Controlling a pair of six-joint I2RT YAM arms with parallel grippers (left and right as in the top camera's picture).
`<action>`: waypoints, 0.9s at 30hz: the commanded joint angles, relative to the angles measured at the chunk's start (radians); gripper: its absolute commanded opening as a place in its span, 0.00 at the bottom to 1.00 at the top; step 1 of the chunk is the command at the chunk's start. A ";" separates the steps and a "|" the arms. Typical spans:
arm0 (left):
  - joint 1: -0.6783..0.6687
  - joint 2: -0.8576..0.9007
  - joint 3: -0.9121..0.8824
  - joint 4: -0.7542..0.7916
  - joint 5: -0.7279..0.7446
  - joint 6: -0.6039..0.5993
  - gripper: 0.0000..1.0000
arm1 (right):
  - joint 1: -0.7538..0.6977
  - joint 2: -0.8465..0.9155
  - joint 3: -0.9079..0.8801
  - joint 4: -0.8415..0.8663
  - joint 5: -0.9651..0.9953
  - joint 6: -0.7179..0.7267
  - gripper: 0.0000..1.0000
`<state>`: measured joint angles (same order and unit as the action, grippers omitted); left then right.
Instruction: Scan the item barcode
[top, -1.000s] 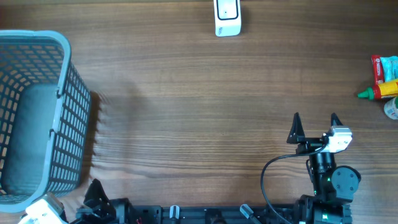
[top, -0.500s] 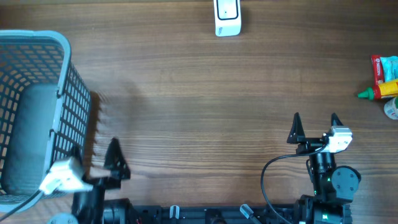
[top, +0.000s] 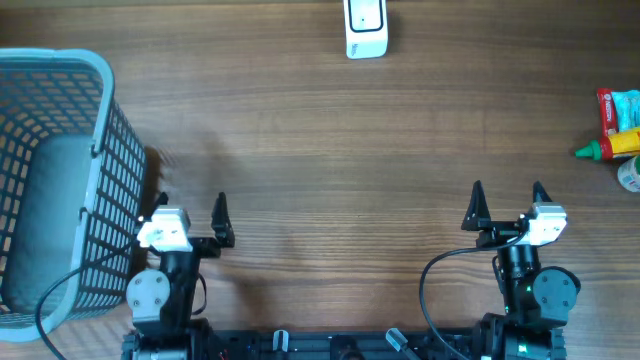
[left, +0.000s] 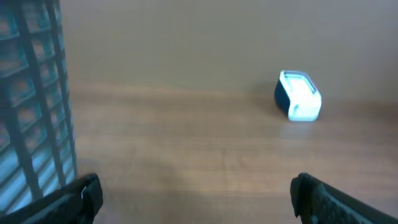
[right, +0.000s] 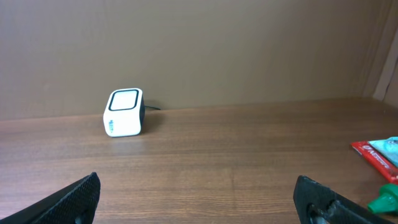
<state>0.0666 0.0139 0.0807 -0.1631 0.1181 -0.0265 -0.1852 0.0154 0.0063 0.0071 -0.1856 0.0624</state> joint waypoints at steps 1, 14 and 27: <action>0.003 -0.010 -0.070 0.087 0.001 0.023 1.00 | -0.005 -0.012 -0.001 0.005 0.013 -0.010 1.00; 0.003 -0.010 -0.074 0.159 -0.006 0.018 1.00 | -0.005 0.001 -0.001 0.003 0.032 -0.010 1.00; -0.027 -0.010 -0.074 0.095 -0.003 0.012 1.00 | -0.005 0.002 -0.001 0.003 0.032 -0.010 1.00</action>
<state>0.0456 0.0128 0.0132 -0.0669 0.1177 -0.0196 -0.1852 0.0158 0.0063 0.0071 -0.1745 0.0620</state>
